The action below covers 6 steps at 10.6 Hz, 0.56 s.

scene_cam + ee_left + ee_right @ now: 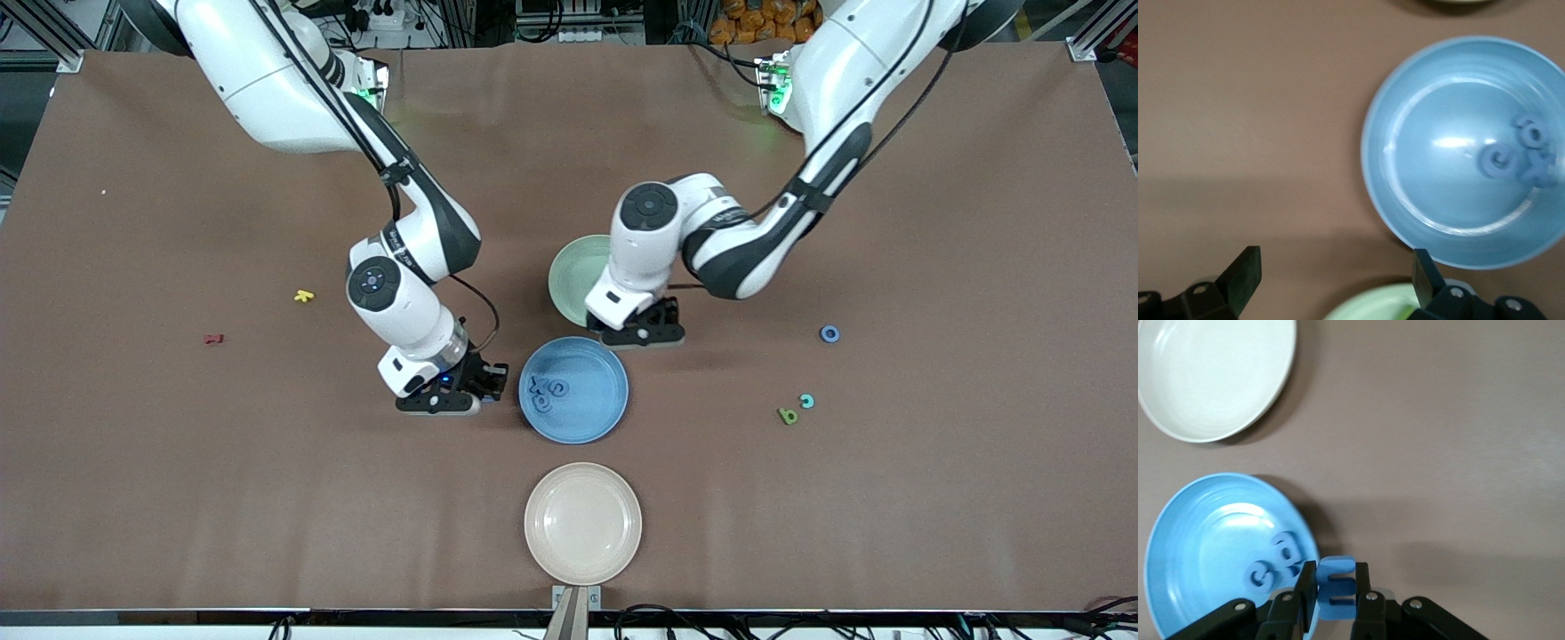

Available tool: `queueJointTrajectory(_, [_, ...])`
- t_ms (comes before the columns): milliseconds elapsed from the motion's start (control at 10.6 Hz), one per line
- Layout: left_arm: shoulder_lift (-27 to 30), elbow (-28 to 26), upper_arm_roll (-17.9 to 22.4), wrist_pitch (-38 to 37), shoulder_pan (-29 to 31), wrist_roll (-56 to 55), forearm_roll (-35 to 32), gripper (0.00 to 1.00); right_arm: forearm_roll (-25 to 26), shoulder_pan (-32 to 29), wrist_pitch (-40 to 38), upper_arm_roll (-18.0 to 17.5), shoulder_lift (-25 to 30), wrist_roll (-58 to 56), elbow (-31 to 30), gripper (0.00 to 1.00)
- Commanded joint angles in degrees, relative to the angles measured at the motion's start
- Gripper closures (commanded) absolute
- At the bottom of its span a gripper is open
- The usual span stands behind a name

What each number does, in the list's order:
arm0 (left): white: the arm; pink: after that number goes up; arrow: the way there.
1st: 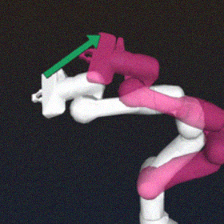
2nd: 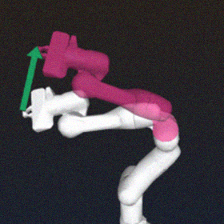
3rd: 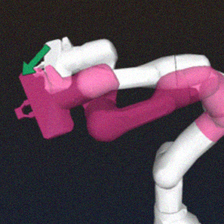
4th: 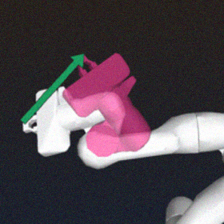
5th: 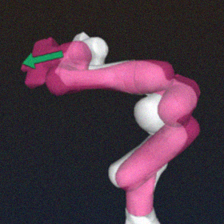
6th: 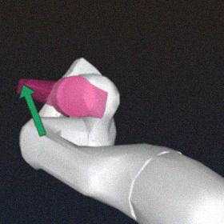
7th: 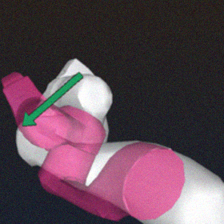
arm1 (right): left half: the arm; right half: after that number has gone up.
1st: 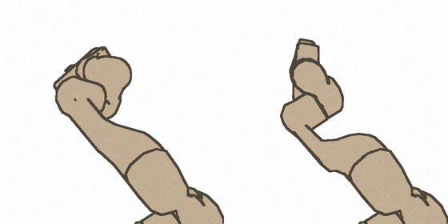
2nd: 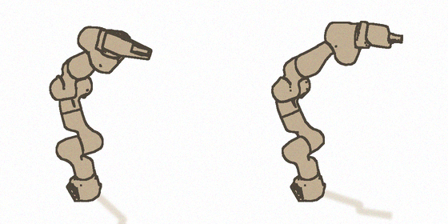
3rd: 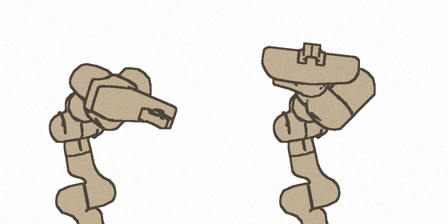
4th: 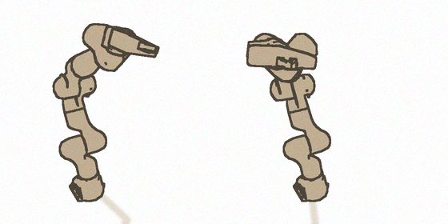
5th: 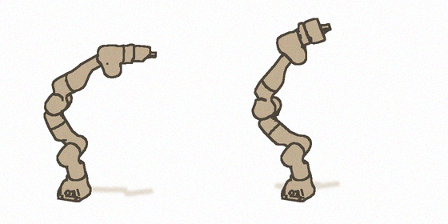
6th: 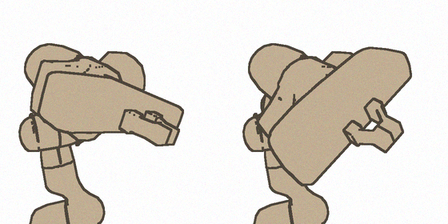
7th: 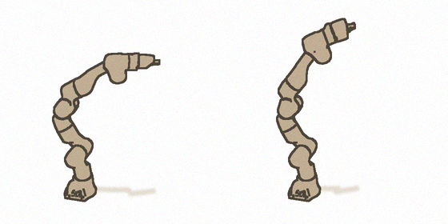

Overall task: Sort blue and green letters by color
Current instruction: 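Release the n on the green plate while the right gripper drops e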

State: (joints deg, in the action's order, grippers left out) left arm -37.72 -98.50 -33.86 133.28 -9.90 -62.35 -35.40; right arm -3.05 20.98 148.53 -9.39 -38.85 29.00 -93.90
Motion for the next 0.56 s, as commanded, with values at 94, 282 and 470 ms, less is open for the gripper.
queueJointTrajectory(94, [3.9, -1.5, -0.2, -3.9, 4.7, 18.4, 0.8, 0.0, -0.3, 3.4, 1.2, -0.4, -3.8, 1.1, 5.5, 0.9])
queueJointTrajectory(282, [4.1, -2.1, -0.3, -3.9, 9.0, 28.2, 0.8, 0.0, -0.3, 5.1, 2.5, -0.5, -5.5, 1.1, 7.1, 0.88])
queueJointTrajectory(470, [4.6, -2.2, -0.7, -3.9, 13.9, 42.0, 1.4, 0.0, -0.5, 5.8, 2.2, -0.5, -5.5, 1.9, 7.1, 0.52])
